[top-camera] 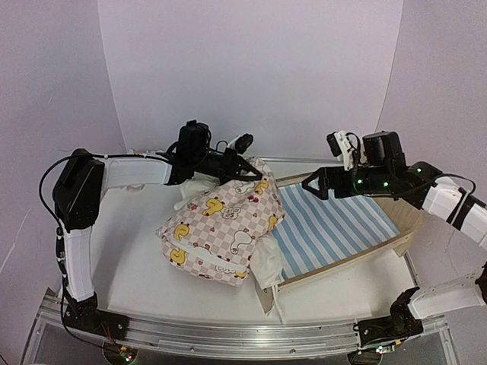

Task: Set up the pet bed

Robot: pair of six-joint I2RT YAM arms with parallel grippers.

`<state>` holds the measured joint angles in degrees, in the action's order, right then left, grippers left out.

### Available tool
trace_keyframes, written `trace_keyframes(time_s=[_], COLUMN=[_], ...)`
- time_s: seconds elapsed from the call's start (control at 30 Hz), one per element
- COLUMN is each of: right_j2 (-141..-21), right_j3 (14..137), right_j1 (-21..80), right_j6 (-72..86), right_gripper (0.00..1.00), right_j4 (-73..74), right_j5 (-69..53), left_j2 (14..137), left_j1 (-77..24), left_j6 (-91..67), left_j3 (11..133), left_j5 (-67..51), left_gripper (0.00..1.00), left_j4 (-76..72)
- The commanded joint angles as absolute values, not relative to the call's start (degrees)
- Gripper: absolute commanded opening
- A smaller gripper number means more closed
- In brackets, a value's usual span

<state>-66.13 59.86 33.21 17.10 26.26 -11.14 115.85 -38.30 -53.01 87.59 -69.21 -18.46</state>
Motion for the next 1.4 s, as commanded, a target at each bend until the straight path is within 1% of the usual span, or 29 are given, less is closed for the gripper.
trace_keyframes(time_s=[0.0,0.07,0.13,0.23,0.3,0.33,0.43,0.5,0.57,0.6,0.67,0.7,0.73,0.8,0.83,0.87,0.9,0.93,1.0,1.03,1.07,1.13,1.2,1.27,1.37], right_j2=[-71.4,-74.6,-77.0,-80.8,-82.3,-82.7,-85.5,-88.2,-90.6,-91.9,-93.7,-94.1,-94.2,-92.9,-91.9,-90.6,-89.0,-87.3,-83.5,-81.4,-79.6,-77.2,-76.1,-75.4,-75.2], right_j3=[63.5,66.2,67.8,70.2,70.7,70.4,69.5,69.5,69.4,69.5,69.5,69.3,69.1,68.3,68.0,67.8,67.7,67.9,68.3,68.6,69.2,72.5,76.9,81.1,86.3], right_j1=[34.6,36.7,39.5,40.7,42.1,43.1,46.4,49.2,52.3,53.7,56.2,56.8,57.1,57.1,57.1,57.1,57.1,57.1,57.1,57.1,57.1,57.1,57.1,57.1,57.3], right_j6=[8.2,4.7,1.4,2.3,4.1,5.1,8.4,10.2,11.5,12.0,12.8,13.2,13.8,14.9,15.4,15.6,15.5,15.6,17.0,18.3,20.1,25.9,29.6,32.7,36.8], right_gripper=[0.98,0.98,0.98,0.98,0.98,0.98,0.98,0.98,0.98,0.96,0.85,0.76,0.66,0.38,0.23,0.12,0.01,0.00,0.00,0.00,0.00,0.00,0.00,0.00,0.00], right_j4=[23.9,22.8,20.5,13.9,9.0,6.5,0.7,-3.1,-6.5,-7.6,-9.8,-10.8,-11.4,-12.4,-12.4,-12.3,-11.9,-11.0,-8.0,-6.4,-4.2,3.2,9.0,12.2,16.8], right_j5=[-22.1,-24.3,-22.5,-21.4,-22.8,-23.5,-24.0,-22.4,-16.2,-13.9,-7.9,-5.4,-3.0,1.2,3.4,5.1,6.3,7.7,12.6,15.3,19.2,27.8,32.6,36.0,41.0], left_j2=[106.6,105.3,105.0,104.9,104.3,104.0,103.6,102.9,102.0,101.2,99.8,98.9,98.1,96.1,95.0,93.1,91.6,89.6,85.3,82.9,80.6,75.6,71.3,68.7,67.5], left_j1=[-38.5,-38.4,-38.3,-38.2,-38.2,-38.2,-38.5,-38.5,-38.6,-38.6,-38.6,-38.6,-38.5,-38.5,-38.5,-38.4,-38.1,-37.6,-36.1,-35.0,-33.6,-30.9,-29.2,-28.8,-28.8], left_j6=[-44.9,-43.6,-43.3,-43.1,-42.2,-41.2,-34.4,-33.9,-34.0,-33.9,-34.0,-33.9,-33.9,-32.8,-32.0,-30.6,-29.3,-28.4,-27.1,-26.7,-26.4,-25.8,-24.7,-23.3,-22.7], left_j3=[87.1,86.4,86.7,87.7,87.8,88.1,91.7,91.8,91.7,91.6,91.3,91.1,90.8,90.3,89.9,89.6,89.2,88.2,85.4,83.8,82.4,79.7,77.7,77.2,76.9], left_j5=[-66.0,-65.2,-64.6,-64.3,-63.8,-63.4,-59.7,-60.9,-60.6,-60.5,-60.3,-60.2,-60.0,-59.6,-59.0,-58.0,-56.5,-55.3,-52.7,-51.4,-50.4,-45.9,-38.3,-32.1,-28.5], left_gripper=[0.00,0.00,0.00,0.00,0.00,0.00,0.00,0.00,0.00,0.00,0.00,0.00,0.00,0.01,0.06,0.17,0.30,0.45,0.69,0.80,0.86,0.94,0.99,0.99,0.99], left_j4=[-15.4,-14.3,-13.4,-11.9,-10.6,-9.0,2.1,2.5,2.5,2.5,2.5,2.5,2.7,4.0,4.9,6.5,8.0,8.6,9.6,9.7,9.7,10.1,11.1,13.1,14.6])
